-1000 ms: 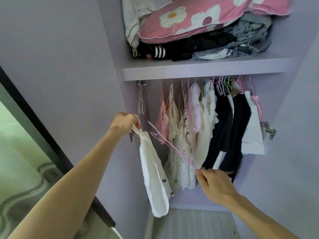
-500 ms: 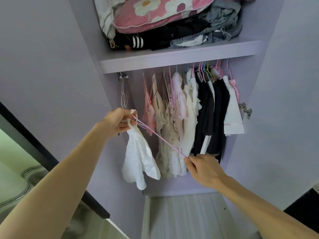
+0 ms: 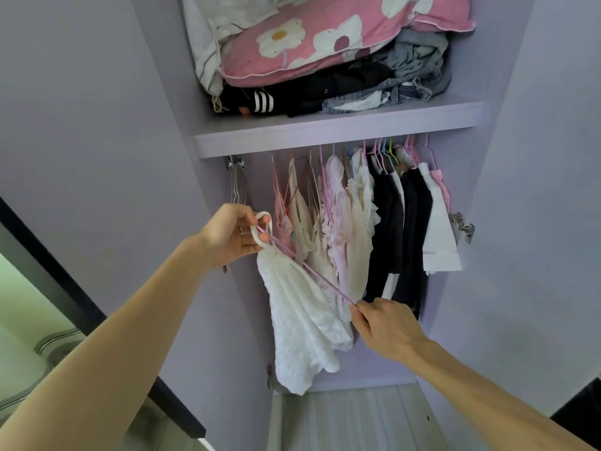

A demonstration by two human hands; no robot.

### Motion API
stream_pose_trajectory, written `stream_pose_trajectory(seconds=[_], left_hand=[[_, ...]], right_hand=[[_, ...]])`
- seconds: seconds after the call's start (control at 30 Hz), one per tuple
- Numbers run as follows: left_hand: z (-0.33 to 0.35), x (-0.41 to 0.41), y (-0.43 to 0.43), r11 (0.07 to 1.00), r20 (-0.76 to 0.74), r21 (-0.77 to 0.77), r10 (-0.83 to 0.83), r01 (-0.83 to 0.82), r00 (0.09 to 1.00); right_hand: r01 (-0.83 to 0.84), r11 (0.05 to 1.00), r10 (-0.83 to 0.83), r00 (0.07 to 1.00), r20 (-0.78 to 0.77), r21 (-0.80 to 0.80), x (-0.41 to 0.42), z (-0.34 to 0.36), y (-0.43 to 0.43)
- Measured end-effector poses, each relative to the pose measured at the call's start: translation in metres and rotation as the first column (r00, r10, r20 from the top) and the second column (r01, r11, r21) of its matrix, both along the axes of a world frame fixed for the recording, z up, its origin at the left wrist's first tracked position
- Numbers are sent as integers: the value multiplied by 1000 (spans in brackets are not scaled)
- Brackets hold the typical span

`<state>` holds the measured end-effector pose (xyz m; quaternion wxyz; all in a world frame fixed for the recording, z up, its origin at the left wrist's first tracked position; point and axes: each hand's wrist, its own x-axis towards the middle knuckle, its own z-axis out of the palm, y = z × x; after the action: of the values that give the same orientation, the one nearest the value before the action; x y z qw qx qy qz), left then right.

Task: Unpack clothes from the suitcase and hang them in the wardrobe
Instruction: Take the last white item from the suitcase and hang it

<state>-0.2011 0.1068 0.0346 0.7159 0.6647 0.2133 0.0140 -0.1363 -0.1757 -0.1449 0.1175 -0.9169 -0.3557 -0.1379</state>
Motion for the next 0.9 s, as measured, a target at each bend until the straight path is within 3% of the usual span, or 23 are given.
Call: stream_pose_trajectory(seconds=[0.17,0.3,0.37,0.5,0.6,0.77,0.9], left_hand=[[1,6,-3,996,-23,67,59,-57,998],[1,7,-6,991,-31,120,69,-65,997],[1,7,-5,969,-44,246,45,-33,998],[1,6,6,827,-101,557,-28,80,994],[-3,3,15,579,-206,786,-87,217,975],[-7,3,12,313,-186,925,-119,214,975],[-8,8,2,261,-239,925,-165,276,957]], right_hand=[[22,1000,-22,999,37,11,3,4,6],[31,998,-28,999,-39,63,2,9,15],[-38,991,51,994,-96,130,4,7,20],[-64,932,201,910,-362,357,8,8,23],[-25,916,236,840,-488,400,7,13,19],[66,948,125,822,-556,311,12,18,19],[25,977,106,804,-585,211,15,27,24]])
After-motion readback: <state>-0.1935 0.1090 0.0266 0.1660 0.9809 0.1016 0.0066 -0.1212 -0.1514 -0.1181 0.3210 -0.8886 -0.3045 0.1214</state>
